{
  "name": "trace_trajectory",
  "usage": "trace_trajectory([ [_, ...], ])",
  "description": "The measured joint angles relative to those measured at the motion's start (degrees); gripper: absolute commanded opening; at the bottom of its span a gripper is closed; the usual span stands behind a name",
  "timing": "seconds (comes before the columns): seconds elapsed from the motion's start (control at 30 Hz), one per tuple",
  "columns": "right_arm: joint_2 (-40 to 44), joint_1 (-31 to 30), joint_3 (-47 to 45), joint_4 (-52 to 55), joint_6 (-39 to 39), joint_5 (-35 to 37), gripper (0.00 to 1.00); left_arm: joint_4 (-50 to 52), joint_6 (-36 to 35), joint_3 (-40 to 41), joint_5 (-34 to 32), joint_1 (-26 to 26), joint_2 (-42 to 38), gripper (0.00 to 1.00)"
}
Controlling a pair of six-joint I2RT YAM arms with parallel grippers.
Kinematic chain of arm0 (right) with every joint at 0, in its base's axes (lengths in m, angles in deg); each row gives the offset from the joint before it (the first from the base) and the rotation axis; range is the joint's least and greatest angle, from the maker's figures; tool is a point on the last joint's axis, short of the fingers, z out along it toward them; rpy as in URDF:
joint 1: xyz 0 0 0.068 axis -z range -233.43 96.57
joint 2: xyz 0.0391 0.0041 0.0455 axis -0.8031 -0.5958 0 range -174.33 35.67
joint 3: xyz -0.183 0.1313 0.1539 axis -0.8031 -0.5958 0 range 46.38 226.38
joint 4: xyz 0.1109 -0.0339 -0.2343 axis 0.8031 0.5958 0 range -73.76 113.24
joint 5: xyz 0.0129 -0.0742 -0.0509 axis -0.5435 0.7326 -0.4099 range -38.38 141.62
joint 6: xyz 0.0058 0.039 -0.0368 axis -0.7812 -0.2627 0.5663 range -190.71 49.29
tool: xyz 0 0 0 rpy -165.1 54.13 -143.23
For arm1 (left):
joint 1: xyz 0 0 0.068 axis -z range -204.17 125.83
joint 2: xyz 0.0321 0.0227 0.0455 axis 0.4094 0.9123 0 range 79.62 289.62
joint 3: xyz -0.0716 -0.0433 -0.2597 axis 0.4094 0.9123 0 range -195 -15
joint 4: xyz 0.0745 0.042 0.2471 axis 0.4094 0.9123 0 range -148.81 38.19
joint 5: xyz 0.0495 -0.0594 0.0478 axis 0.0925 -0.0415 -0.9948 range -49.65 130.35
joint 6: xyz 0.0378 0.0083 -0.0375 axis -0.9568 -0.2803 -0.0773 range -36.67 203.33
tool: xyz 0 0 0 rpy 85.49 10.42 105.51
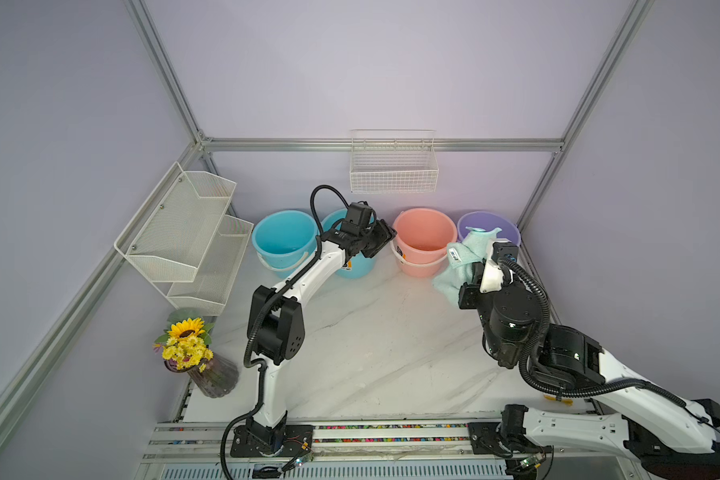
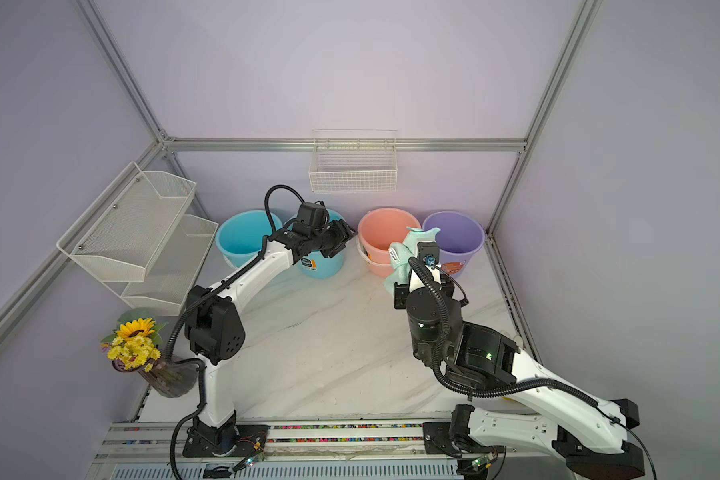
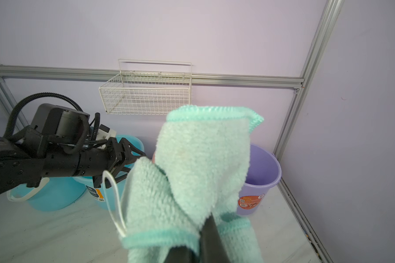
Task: Wipe the inside of the bucket with a cloth
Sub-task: Move the bucket to the center of the board.
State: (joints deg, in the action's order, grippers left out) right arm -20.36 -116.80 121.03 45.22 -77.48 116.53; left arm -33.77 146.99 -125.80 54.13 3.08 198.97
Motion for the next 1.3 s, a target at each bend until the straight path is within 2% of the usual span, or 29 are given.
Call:
trace_trajectory([
  [0.37,-0.11,0.00,0.24,2.58,-1.97,-0.13,0.00,-5.40,4.72,-3.10,1.03,1.95,6.49,0.43],
  [0.73,-0.09,0.00,0.33,3.28,-2.19,-0.17,0.00,-6.62,6.58,-3.21,1.07,2.21,7.08,0.25],
  [1.17,-0.07,0.00,1.68,5.62,-3.48,-0.33,0.00,-7.15,8.81,-2.99,1.25,2.56,7.06,0.18],
  [1.3,-0.07,0.00,2.19,5.81,-3.43,-0.31,0.00,-8.79,9.33,0.33,1.31,2.56,5.42,0.18],
])
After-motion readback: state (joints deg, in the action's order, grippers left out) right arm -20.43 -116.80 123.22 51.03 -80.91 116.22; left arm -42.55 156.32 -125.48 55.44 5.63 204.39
